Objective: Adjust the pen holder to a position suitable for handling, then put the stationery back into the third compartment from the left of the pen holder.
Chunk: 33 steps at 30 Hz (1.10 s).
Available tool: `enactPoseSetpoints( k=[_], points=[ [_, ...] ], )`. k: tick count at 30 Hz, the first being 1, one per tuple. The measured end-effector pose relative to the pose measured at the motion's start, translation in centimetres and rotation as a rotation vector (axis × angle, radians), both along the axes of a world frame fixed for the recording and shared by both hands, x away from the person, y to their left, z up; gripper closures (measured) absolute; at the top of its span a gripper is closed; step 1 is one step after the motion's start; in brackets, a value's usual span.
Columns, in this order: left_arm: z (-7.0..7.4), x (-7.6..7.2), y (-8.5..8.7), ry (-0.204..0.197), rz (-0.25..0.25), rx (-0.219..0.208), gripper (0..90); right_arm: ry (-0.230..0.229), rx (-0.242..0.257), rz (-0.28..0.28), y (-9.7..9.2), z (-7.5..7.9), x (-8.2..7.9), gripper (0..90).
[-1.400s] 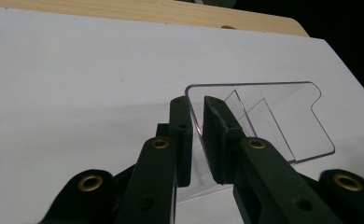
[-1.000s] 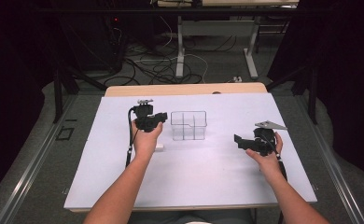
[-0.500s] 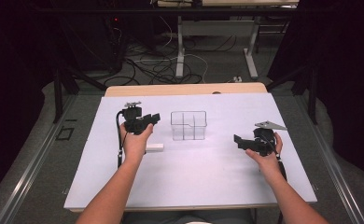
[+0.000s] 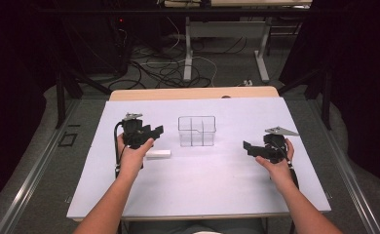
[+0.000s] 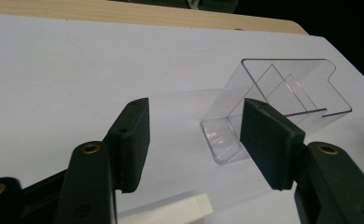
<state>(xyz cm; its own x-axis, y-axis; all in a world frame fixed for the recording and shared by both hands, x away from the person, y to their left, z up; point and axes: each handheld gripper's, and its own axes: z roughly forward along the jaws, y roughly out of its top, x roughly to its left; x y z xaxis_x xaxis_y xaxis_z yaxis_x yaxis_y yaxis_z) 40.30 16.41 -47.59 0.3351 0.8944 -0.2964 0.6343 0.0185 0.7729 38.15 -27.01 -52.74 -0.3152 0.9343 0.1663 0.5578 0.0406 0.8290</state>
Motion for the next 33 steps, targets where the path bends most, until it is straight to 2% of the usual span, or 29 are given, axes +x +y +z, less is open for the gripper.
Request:
enactPoseSetpoints(
  k=[4,10,11,13,15,18,20,23,27,30,33],
  points=[
    [-0.3,-0.6,1.0,-0.019,0.006,0.0,38.3,0.001,-0.005,-0.002,0.1,0.0,0.0,12.1],
    [-0.8,-1.2,2.9,-0.027,0.017,0.04,35.2,0.007,0.001,0.015,0.3,-0.1,-0.1,14.6],
    [-1.0,-1.3,3.2,-0.049,0.021,0.041,33.3,0.007,0.004,0.016,0.4,0.0,-0.1,14.7],
    [-1.3,-1.6,4.2,-0.059,0.008,0.052,31.6,0.006,0.004,0.02,0.4,0.0,-0.1,14.7],
    [-1.4,-1.7,4.4,-0.06,0.001,0.058,30.9,0.002,0.001,0.022,0.4,0.0,-0.1,14.8],
    [-1.6,-1.9,4.8,-0.081,-0.027,0.105,27.0,0.003,0.002,0.027,0.4,0.0,-0.2,14.9],
    [-1.8,-2.0,4.9,-0.077,-0.036,0.126,21.2,0.001,-0.001,0.03,0.5,0.1,-0.2,15.0],
    [-2.0,-2.0,5.0,-0.083,-0.032,0.118,15.9,-0.006,-0.015,0.045,0.5,0.2,-0.3,15.4],
    [-2.2,-2.1,5.3,-0.096,-0.021,0.117,13.9,-0.011,-0.025,0.053,0.7,0.3,-0.3,17.7],
    [-2.5,-1.9,5.6,-0.092,-0.013,0.107,3.5,0.019,-0.028,0.083,0.7,0.2,-0.2,20.6],
    [-2.8,-1.8,6.0,-0.086,0.014,0.124,0.6,0.007,-0.074,0.106,1.0,0.0,-0.3,21.4]
  ],
)
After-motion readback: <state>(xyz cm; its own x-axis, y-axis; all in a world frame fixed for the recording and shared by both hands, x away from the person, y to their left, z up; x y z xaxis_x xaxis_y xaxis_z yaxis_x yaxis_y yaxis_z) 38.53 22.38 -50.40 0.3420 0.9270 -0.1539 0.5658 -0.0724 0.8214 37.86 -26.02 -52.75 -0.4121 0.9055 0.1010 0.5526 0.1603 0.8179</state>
